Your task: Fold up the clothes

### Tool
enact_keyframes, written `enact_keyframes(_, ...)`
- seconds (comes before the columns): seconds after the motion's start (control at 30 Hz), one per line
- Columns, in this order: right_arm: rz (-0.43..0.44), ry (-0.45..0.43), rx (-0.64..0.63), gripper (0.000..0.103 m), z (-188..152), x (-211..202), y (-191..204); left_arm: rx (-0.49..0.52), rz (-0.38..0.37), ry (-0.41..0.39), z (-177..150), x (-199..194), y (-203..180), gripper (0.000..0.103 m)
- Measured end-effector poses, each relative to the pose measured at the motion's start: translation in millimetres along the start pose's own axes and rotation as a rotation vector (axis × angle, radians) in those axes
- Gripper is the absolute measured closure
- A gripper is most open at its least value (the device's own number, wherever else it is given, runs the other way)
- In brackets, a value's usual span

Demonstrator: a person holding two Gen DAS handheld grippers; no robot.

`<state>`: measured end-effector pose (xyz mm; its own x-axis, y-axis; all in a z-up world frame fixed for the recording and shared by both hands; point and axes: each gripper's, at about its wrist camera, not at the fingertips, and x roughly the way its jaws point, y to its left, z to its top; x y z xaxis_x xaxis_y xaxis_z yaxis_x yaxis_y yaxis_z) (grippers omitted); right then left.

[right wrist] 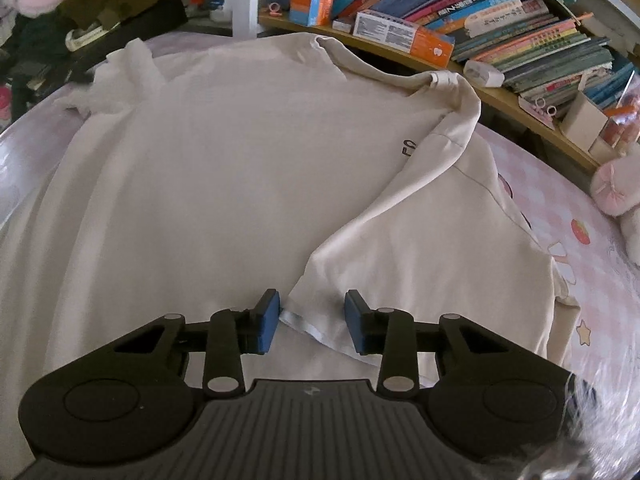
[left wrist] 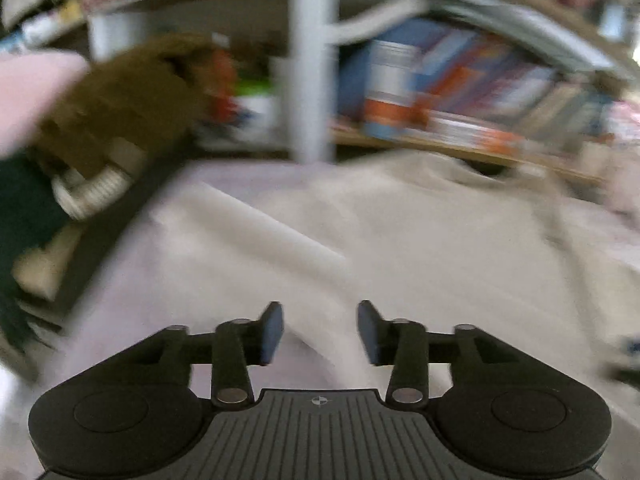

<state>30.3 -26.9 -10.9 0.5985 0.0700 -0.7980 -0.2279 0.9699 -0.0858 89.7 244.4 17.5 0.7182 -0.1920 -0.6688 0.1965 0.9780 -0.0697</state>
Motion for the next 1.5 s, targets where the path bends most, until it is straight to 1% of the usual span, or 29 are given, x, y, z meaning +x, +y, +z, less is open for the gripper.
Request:
enact_keyframes(0.07,0.012,-0.003,-0.004,0.07,-1.9,-1.0,-2.8,-0.024,-0.082,0.026,-27.1,-18.8,-30.0,0.056)
enact_keyframes(0.13,0.019,-0.005,-0.015,0.076,-2.2,-1.3,-4.9,-0.051,-0.157,0.051,-52.9,-36.4,-58.6,0.056)
enact_keyframes(0.17,0.024,-0.007,-0.022,0.079,-2.3,-1.6,-6.2,-0.071,-0.17,0.06,-60.8,-40.5,-67.8,0.056)
enact_keyframes(0.2,0.031,-0.012,-0.029,0.088,-2.4,-2.2,-8.3,-0.082,-0.177,0.068,-67.4,-42.8,-77.0,0.056)
enact_keyframes(0.23,0.036,-0.016,-0.035,0.092,-2.4,-2.7,-10.8,-0.091,-0.182,0.077,-73.0,-44.2,-85.3,0.056)
enact_keyframes(0.27,0.044,-0.02,-0.039,0.094,-2.2,-3.6,-13.8,-0.091,-0.177,0.094,-75.5,-43.2,-91.3,0.056)
enact_keyframes(0.3,0.055,-0.027,-0.039,0.097,-1.7,-5.4,-18.2,-0.081,-0.171,0.106,-77.5,-42.8,-98.4,0.056)
enact_keyframes(0.37,0.062,-0.05,-0.039,0.098,0.1,-10.8,-29.0,-0.06,-0.155,0.13,-81.4,-42.0,-112.1,0.056)
enact_keyframes(0.47,0.048,-0.094,-0.029,0.098,6.7,-22.4,-57.0,-0.034,-0.105,0.145,-88.0,-45.1,-125.0,0.056)
enact_keyframes(0.6,-0.013,-0.135,-0.037,0.098,12.6,-32.6,-110.8,-0.015,-0.027,0.149,-94.9,-50.6,-141.1,0.044)
enact_keyframes(0.7,-0.087,-0.143,-0.051,0.098,10.1,-32.4,-158.6,0.029,0.026,0.149,-99.0,-51.8,-154.5,0.039)
enact_keyframes(0.8,-0.187,-0.135,-0.036,0.098,5.0,-26.5,-211.1,0.054,0.072,0.144,-102.0,-53.0,-164.2,0.035)
enact_keyframes(0.9,-0.276,-0.098,0.016,0.098,-5.6,-14.2,-258.4,0.013,0.097,0.15,-102.2,-54.3,-164.7,0.03)
enact_keyframes(1.07,-0.325,-0.001,0.097,0.098,-25.4,10.9,-305.3,-0.015,0.126,0.16,-103.0,-55.7,-166.3,0.026)
enact_keyframes(1.17,-0.333,0.027,0.122,0.098,-36.1,19.9,-322.8,-0.026,0.139,0.168,-102.8,-57.3,-166.0,0.026)
enact_keyframes(1.27,-0.355,0.039,0.121,0.098,-40.6,23.0,-329.2,-0.039,0.152,0.172,-102.9,-58.7,-166.2,0.025)
enact_keyframes(1.37,-0.369,0.044,0.12,0.098,-40.0,22.9,-333.8,-0.048,0.162,0.174,-103.3,-59.8,-164.7,0.025)
enact_keyframes(1.5,-0.364,0.042,0.111,0.098,-31.9,29.5,-343.9,-0.057,0.173,0.179,-103.4,-60.9,-163.6,0.025)
